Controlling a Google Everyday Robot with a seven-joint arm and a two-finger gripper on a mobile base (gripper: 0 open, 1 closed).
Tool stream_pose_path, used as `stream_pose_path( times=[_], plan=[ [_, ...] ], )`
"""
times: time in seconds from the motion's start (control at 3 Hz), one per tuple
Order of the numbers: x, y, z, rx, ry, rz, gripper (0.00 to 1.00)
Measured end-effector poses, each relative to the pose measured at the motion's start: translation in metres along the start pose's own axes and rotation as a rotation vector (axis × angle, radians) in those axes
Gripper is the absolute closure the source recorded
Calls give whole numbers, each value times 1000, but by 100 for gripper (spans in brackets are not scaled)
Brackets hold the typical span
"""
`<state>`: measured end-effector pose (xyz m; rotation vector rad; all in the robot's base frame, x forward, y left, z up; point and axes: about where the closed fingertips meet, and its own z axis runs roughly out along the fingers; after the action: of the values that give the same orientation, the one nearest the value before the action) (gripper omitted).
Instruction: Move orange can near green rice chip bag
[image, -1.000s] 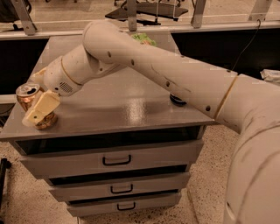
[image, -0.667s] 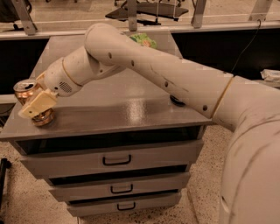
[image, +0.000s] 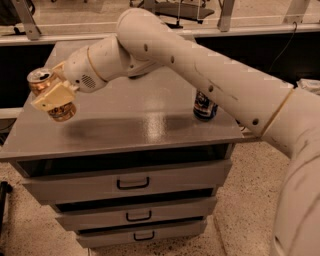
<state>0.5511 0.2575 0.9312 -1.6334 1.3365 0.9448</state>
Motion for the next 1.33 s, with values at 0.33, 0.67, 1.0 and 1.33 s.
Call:
stream_pose_path(
  times=[0.33,0.67,1.0,1.33],
  plan=[
    [-2,-1,-2,4,-2,-4,100],
    [-2,-1,-2,5,-2,-4,100],
    [0,-12,-38,74,42,-10,100],
    [5,-31,-101,185,90,-29,100]
  ],
)
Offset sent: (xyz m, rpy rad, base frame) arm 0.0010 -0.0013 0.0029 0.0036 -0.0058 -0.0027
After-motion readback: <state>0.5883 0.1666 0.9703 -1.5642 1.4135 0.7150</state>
